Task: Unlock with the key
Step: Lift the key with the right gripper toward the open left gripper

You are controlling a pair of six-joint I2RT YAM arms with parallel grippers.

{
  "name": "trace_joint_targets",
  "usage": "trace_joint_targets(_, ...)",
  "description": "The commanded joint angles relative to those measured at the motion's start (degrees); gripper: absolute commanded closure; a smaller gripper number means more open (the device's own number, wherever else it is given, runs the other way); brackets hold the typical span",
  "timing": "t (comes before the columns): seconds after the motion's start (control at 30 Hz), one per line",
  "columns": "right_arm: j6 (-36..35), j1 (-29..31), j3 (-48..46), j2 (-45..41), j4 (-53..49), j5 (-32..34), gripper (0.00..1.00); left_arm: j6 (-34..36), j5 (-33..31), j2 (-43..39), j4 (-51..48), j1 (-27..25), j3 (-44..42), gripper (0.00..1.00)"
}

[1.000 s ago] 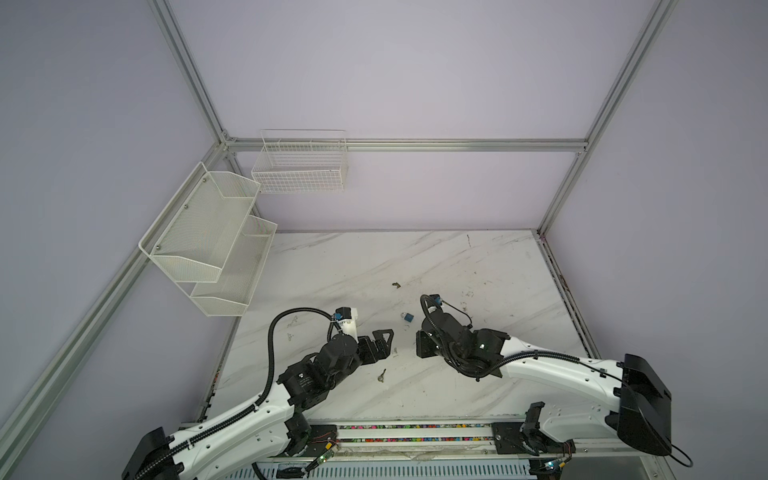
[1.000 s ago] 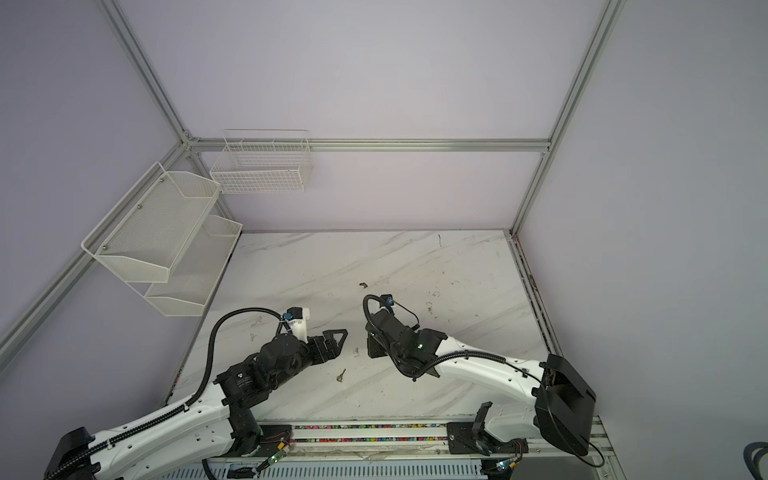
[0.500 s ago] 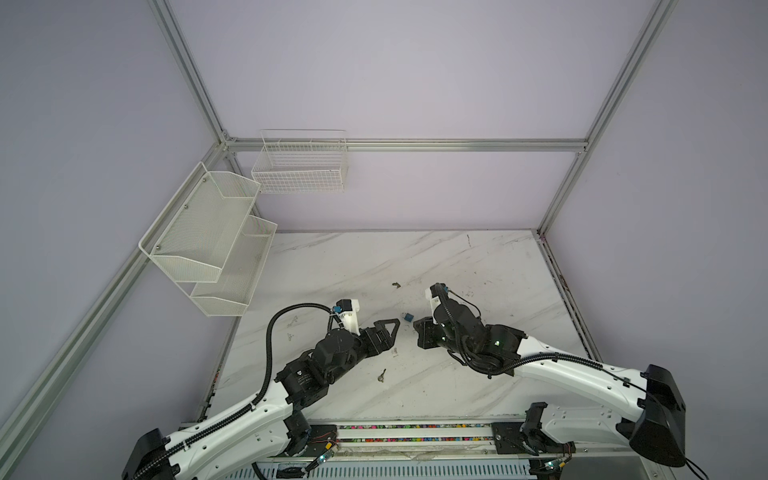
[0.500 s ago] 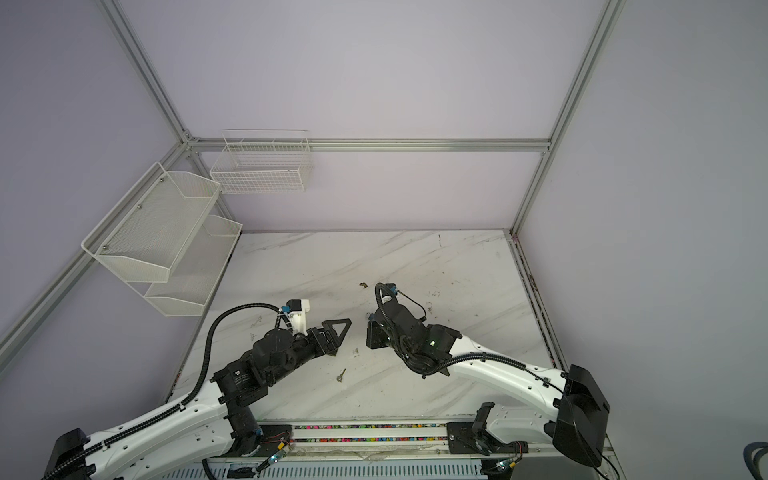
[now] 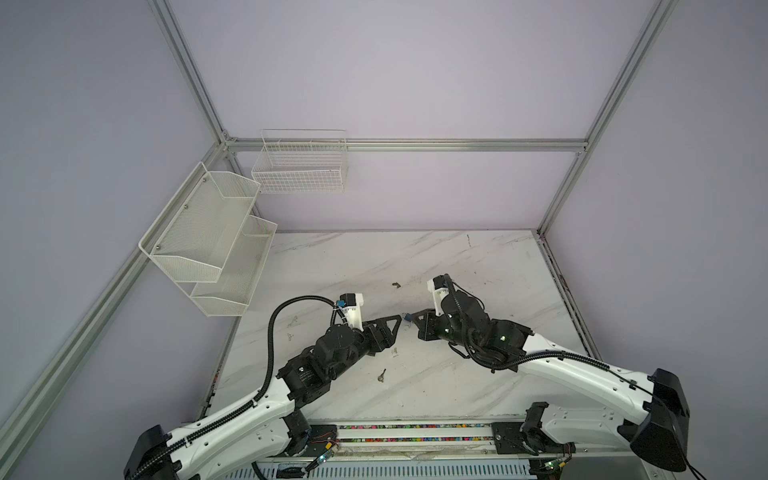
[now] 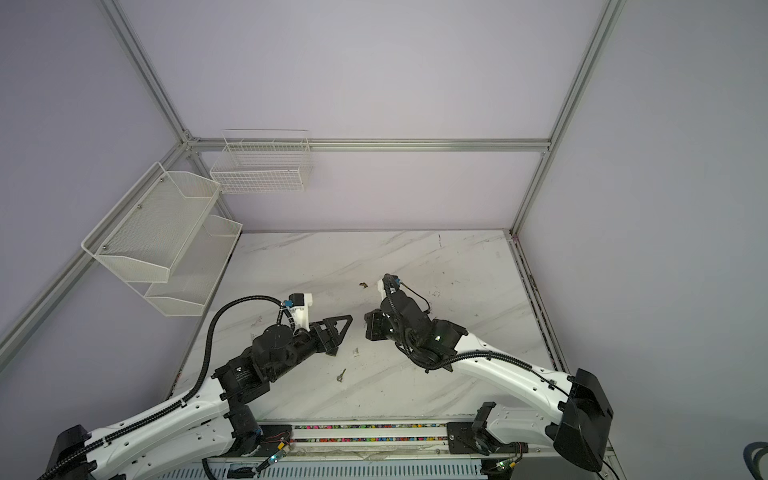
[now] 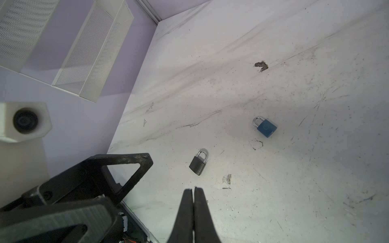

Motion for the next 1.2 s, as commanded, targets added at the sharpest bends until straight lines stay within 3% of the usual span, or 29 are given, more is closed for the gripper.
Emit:
trace_joint_targets(0.0, 1.9, -2.6, 1.9, -1.7, -0.3, -5.1, 0.96, 17.3, 0.1, -1.7, 5.4, -0.2, 3.0, 0.20)
trace_joint_targets(0.23, 1.7, -3.8, 4.7, -1.9, -2.7, -7.7, 0.96, 40.6, 9.2, -1.2, 12.6, -0.2, -1.0, 0.19)
trace_joint_targets(0.4, -0.4, -3.8, 7.6, -1.9, -5.2, -7.8, 0.96, 49.7, 9.2, 0.7, 20.7, -0.3, -4.0, 0.18)
trace_joint_targets(0.7, -2.6, -3.8, 9.7, -3.0, -5.2, -10.4, 0.96, 55.3, 9.4, 8.4, 31.1, -0.2, -2.4, 0.24)
trace_joint_targets(1.03, -3.1, -3.8, 9.0, -4.2, -3.6, -11.5, 0.96, 54.3, 11.9, 14.9, 37.0, -0.3, -1.2, 0.53)
trace_joint_targets(1.17, -3.1, -3.8, 8.4, -4.6, -3.3, -11.4, 0.96, 54.0, 11.8, 15.5, 38.6, -0.3, -1.7, 0.58)
